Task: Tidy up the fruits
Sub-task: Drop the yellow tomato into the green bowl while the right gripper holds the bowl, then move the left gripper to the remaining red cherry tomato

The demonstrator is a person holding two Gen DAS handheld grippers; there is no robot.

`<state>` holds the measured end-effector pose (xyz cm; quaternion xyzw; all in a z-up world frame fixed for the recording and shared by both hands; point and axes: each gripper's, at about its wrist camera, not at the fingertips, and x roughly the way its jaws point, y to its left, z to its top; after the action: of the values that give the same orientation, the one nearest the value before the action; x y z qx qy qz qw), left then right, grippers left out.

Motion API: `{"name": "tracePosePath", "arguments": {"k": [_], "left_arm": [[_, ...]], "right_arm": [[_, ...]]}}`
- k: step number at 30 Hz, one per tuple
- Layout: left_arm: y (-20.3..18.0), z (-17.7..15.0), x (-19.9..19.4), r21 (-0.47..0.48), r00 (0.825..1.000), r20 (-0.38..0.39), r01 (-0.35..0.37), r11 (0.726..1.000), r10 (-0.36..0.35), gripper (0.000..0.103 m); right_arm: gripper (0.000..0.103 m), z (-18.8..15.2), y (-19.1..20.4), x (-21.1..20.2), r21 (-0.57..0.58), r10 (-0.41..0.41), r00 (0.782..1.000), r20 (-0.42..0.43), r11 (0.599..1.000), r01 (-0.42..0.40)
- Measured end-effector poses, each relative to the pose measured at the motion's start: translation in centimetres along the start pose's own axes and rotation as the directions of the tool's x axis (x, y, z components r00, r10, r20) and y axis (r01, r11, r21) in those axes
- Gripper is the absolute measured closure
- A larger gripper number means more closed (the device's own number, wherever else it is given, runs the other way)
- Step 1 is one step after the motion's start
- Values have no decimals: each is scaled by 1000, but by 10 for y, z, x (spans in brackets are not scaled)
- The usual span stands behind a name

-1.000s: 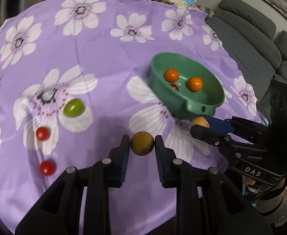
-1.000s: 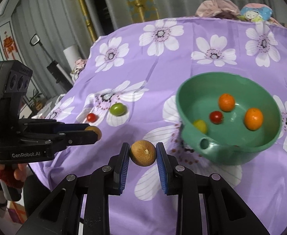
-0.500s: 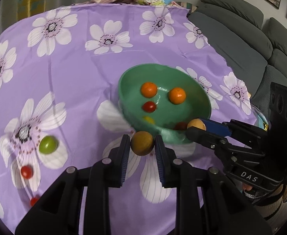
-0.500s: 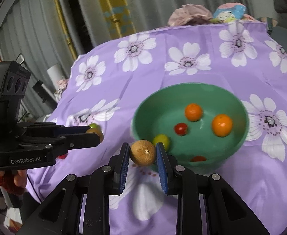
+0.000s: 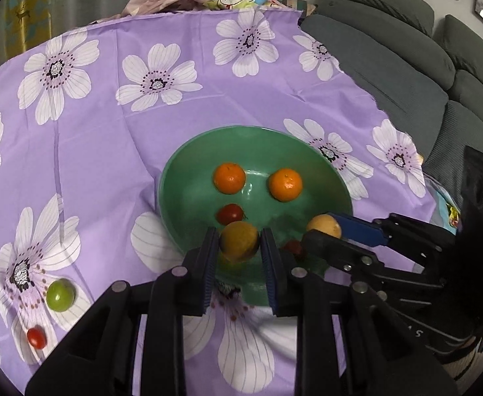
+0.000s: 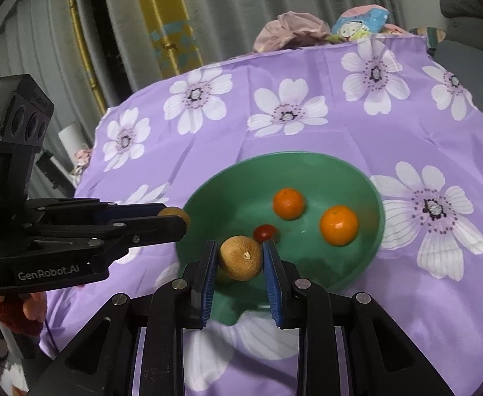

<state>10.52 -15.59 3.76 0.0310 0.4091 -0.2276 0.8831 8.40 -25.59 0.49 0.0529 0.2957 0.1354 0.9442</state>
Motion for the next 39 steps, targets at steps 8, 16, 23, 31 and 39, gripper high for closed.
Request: {"name": "tracePosePath", "arguments": {"k": [8,16,23,31,39], "left_arm": [[-3,5,23,25,1000,-19,-12,1000,12,78],[-3,4,35,51,998,-32,-48,998,49,78],[-3,2,43,46,997,-51,-59,997,61,77],[-2,2,42,26,996,-57,-61,998,63,54],[7,-6,10,-11,997,-10,-73,997,73,51]], "right_arm": [[74,0,-11,8,3,-60,998,-6,998,60],[74,0,-11,12,-7,-95,995,-17,995,95],[74,-1,-14,15,-12,-107,994,-36,994,106],[74,-4,-18,12,2,-124,991,-46,992,124],[72,-5,-23,-1,35,-112,993,-35,993,113]]}}
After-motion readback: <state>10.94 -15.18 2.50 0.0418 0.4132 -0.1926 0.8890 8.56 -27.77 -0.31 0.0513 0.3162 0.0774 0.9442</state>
